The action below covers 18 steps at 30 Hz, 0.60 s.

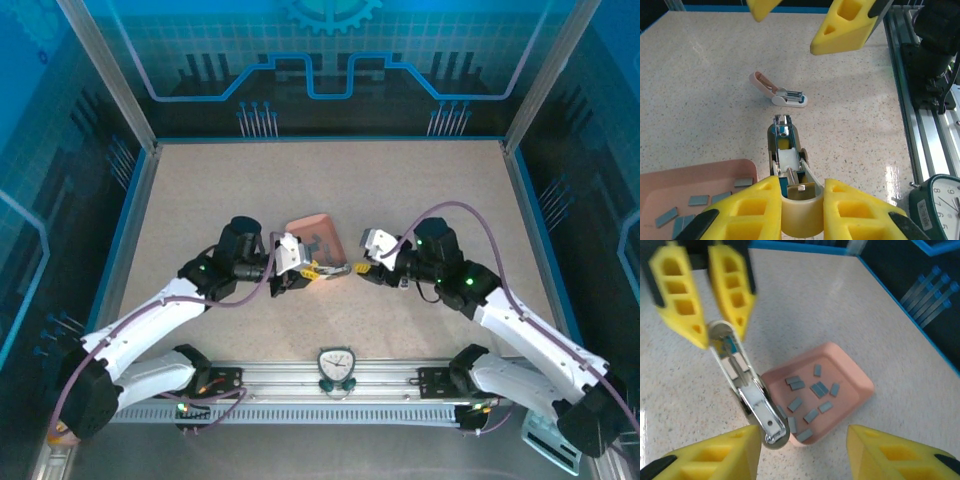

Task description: Load the staples into the stapler

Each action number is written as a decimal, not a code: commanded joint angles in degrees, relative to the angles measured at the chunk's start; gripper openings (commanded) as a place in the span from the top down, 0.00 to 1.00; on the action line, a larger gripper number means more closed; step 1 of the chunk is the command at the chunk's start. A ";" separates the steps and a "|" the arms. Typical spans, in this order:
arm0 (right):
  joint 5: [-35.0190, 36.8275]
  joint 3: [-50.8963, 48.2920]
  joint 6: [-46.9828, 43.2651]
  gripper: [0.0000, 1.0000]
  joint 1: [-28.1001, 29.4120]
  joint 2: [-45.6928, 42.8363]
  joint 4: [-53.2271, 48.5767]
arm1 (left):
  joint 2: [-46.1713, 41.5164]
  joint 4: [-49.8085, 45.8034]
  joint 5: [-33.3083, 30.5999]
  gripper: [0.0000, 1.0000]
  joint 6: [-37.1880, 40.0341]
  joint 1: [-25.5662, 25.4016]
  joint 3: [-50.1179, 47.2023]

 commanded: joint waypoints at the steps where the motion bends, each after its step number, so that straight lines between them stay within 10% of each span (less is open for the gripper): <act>1: -1.81 3.51 -14.51 0.50 3.35 4.34 -7.12 | -2.53 2.98 3.82 0.97 5.57 -0.25 -2.29; 18: -5.57 13.91 -21.67 0.47 8.35 19.48 -11.11 | -3.97 3.93 6.65 0.97 7.43 -0.27 -3.43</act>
